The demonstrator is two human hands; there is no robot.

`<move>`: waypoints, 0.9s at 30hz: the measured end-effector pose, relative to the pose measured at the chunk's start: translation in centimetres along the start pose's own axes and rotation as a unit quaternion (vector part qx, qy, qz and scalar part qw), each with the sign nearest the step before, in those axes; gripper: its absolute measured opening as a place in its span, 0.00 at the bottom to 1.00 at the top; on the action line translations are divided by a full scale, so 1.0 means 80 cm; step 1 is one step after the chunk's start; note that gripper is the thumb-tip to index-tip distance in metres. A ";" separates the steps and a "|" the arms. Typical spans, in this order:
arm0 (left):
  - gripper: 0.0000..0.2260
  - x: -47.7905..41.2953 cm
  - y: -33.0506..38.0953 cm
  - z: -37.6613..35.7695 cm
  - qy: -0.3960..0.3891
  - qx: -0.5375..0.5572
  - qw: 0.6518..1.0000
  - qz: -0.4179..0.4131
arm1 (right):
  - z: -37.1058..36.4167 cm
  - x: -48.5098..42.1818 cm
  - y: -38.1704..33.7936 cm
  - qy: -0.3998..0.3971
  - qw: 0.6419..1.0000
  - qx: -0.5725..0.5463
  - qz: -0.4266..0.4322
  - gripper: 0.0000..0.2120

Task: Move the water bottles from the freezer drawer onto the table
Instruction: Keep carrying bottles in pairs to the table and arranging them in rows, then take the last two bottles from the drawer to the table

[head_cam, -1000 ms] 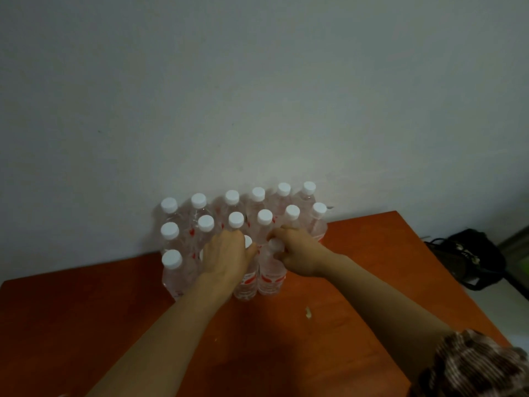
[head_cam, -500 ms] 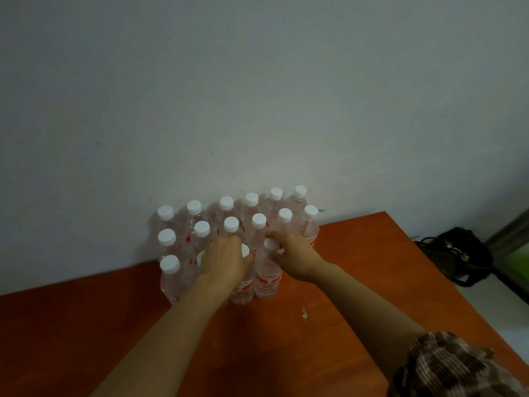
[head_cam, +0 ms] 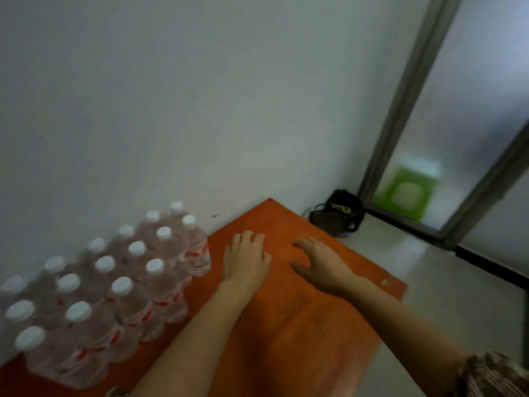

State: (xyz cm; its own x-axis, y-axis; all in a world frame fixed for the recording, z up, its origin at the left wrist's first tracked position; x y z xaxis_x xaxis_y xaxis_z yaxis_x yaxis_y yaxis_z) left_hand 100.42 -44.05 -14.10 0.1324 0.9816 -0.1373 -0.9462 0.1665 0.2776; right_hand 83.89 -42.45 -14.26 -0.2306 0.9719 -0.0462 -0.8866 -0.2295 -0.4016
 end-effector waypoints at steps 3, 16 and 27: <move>0.19 0.001 0.115 -0.035 -0.043 -0.010 0.996 -0.072 | 0.048 0.074 0.085 0.028 0.996 0.023 -0.087 0.26; 0.24 0.108 0.645 -0.146 -0.176 0.119 0.954 -0.209 | 0.252 0.477 0.434 0.120 0.921 0.088 -0.360 0.32; 0.26 0.179 0.986 -0.222 -0.186 0.086 0.910 -0.360 | 0.375 0.697 0.643 0.179 0.854 0.096 -0.479 0.30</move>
State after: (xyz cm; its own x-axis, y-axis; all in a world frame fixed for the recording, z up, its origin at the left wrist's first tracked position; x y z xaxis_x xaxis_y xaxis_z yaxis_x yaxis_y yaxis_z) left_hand 22.40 -18.53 -11.05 0.8211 0.5704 -0.0207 -0.5182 0.7602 0.3919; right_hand 13.37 -1.58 -10.09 0.7443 0.6641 -0.0709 -0.6570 0.7088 -0.2569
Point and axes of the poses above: each hand's wrist, its own x-axis away from the middle knuckle, its own z-axis out of the back of the hand, y = z × x, the point moved 3 cm from there along -x, towards the middle knuckle, and after that the axes turned 2 degrees about z, right-handed, at the moved point
